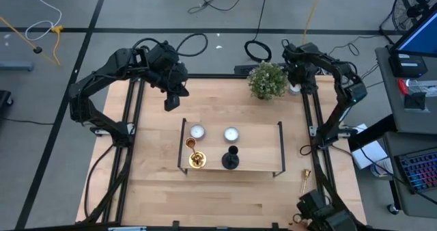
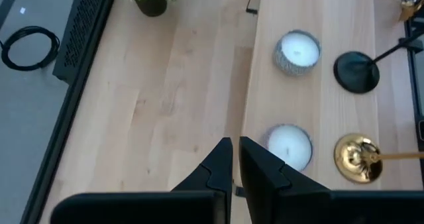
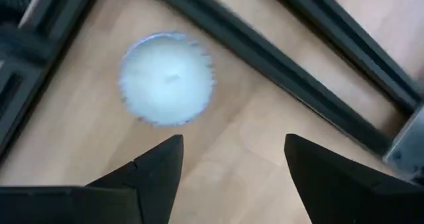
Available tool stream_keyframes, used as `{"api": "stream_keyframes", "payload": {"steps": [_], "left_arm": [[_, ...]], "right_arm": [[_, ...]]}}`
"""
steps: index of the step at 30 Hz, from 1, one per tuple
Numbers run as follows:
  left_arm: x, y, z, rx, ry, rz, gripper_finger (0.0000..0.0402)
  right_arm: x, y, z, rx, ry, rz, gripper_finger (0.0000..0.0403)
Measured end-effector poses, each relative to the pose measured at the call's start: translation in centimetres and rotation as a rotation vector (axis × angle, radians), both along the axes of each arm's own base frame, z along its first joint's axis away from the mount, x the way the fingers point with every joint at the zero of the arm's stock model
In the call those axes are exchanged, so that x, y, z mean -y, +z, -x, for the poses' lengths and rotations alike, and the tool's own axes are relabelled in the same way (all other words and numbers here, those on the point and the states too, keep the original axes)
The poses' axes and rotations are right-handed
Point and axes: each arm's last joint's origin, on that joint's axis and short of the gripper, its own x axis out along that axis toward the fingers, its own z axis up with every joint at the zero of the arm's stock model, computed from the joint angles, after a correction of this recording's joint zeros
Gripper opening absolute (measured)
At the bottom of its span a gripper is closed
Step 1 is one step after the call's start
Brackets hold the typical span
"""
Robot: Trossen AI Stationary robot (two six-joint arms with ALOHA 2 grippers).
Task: Pick & Place candle stick holders
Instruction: Put the white red scented candle on the shelf
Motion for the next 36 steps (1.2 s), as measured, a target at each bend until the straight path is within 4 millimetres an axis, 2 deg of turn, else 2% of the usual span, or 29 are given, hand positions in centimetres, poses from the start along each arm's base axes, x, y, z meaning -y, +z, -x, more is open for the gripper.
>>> {"api": "stream_keyframes", "payload": {"steps": [11,18,29,32,36], "left_arm": [[-0.6,-0.1,0.3,-0.007,-0.029,-0.016,0.0030],[-1.4,-0.1,0.6,-0.004,-0.014,-0.020,0.0030],[-1.6,0.1,0.5,0.018,-0.032,-0.049,0.0030],[-1.6,0.2,0.5,0.027,-0.041,-0.062,0.0030],[-1.6,0.2,0.4,0.030,-0.043,-0.064,0.0030]], "right_arm": [[-2.3,-1.9,1.3,0.294,0.021,0.461,0.0259],[-3.6,-2.2,2.0,0.361,-0.022,0.569,0.0260],[-2.9,-1.7,1.7,0.496,0.127,0.596,0.0258],[-2.4,-1.1,1.2,0.543,0.167,0.678,0.0258],[-1.6,0.7,0.1,0.610,0.220,0.885,0.0258]]}}
